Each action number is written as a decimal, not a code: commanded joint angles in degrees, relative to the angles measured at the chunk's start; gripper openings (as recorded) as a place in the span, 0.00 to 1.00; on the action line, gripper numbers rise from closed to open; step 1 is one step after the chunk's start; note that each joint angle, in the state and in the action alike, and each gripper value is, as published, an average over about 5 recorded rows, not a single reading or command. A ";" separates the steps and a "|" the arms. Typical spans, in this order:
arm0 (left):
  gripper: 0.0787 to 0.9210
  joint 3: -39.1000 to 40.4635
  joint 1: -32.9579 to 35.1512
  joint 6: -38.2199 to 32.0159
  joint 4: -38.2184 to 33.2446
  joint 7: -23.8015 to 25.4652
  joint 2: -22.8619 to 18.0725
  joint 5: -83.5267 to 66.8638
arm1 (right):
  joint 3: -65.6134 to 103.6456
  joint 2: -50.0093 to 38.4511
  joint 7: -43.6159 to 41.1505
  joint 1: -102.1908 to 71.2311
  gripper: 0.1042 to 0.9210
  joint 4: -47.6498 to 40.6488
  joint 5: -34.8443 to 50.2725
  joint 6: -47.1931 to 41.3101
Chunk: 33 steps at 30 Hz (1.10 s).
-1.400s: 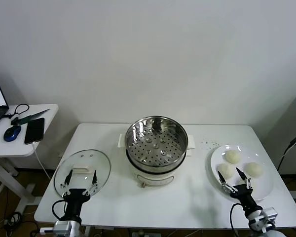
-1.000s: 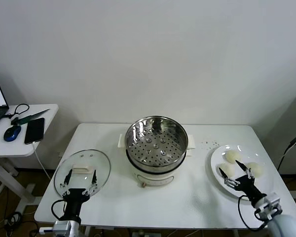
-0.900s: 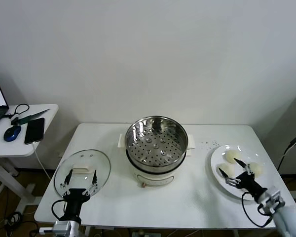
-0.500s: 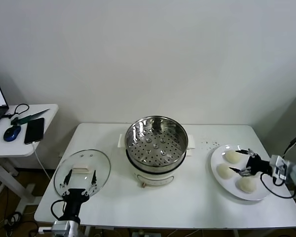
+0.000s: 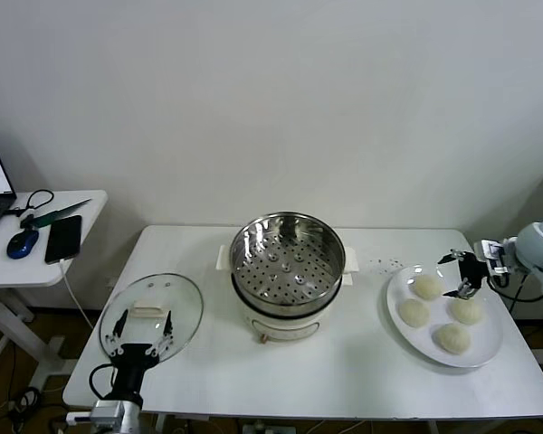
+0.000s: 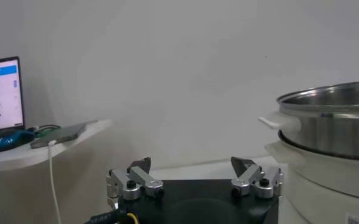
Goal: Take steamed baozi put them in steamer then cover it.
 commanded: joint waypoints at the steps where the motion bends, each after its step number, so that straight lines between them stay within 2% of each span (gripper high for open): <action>1: 0.88 -0.04 -0.12 0.12 -0.03 0.06 -0.10 0.03 | -11.20 4.11 -2.66 10.20 0.88 -7.99 -4.05 1.27; 9: 0.88 -0.45 -0.15 -0.01 0.71 0.04 0.16 0.05 | -5.64 9.66 -0.90 7.46 0.88 -13.88 -9.45 3.56; 33: 0.88 -0.77 -1.58 0.49 2.10 0.04 0.34 0.15 | -4.60 15.26 -1.73 6.09 0.87 -19.47 -13.19 4.16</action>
